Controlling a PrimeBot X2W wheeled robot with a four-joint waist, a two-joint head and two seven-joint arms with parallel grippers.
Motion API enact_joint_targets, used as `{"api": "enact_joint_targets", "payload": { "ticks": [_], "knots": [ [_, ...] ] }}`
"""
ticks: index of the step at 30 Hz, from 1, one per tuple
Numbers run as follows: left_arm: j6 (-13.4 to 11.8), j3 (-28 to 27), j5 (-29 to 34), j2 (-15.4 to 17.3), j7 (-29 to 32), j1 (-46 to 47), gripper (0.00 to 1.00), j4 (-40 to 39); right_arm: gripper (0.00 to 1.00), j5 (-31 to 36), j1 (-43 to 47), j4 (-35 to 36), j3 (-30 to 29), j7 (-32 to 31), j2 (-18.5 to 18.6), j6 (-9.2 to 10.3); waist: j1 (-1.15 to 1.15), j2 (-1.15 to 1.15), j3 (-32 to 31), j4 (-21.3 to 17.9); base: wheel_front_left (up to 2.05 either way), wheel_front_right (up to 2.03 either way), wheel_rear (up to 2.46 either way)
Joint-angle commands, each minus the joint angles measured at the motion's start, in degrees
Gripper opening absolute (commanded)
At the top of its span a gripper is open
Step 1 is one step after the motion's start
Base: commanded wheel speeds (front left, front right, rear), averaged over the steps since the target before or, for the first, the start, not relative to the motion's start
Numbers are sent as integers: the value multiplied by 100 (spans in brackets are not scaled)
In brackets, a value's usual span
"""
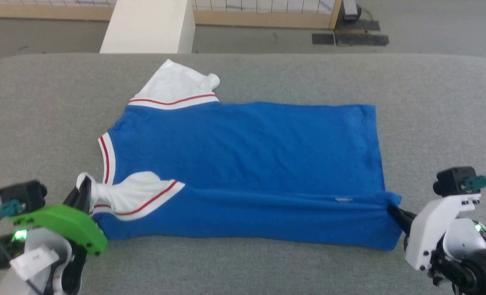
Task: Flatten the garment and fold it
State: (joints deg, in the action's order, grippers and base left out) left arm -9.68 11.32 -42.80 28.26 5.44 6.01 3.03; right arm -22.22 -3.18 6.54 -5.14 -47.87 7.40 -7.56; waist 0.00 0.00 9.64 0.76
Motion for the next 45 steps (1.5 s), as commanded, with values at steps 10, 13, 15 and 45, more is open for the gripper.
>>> {"api": "enact_joint_targets", "payload": {
  "ticks": [10, 13, 15, 45],
  "knots": [
    [342, 306, 305, -261, -327, 1296, 0, 1263, 0, 358, -886, -747, 288, 25, -74, 8, 0, 0, 837, -35, 0, 0, 0],
    [392, 421, 338, -403, -365, 1495, 0, 1716, 0, 388, -1004, -997, 351, 8, -99, 8, 0, 0, 917, -11, 0, 0, 0],
    [420, 463, 312, -491, -356, 1589, 0, 1987, 0, 431, -1028, -1141, 413, -66, -70, 8, 0, 0, 932, -3, 0, 0, 0],
    [-941, 470, -260, 301, 2170, -52, 100, -38, 100, 261, -115, 416, -563, -78, -330, 8, 0, 0, 57, 89, 0, 0, 0]
  ]
}}
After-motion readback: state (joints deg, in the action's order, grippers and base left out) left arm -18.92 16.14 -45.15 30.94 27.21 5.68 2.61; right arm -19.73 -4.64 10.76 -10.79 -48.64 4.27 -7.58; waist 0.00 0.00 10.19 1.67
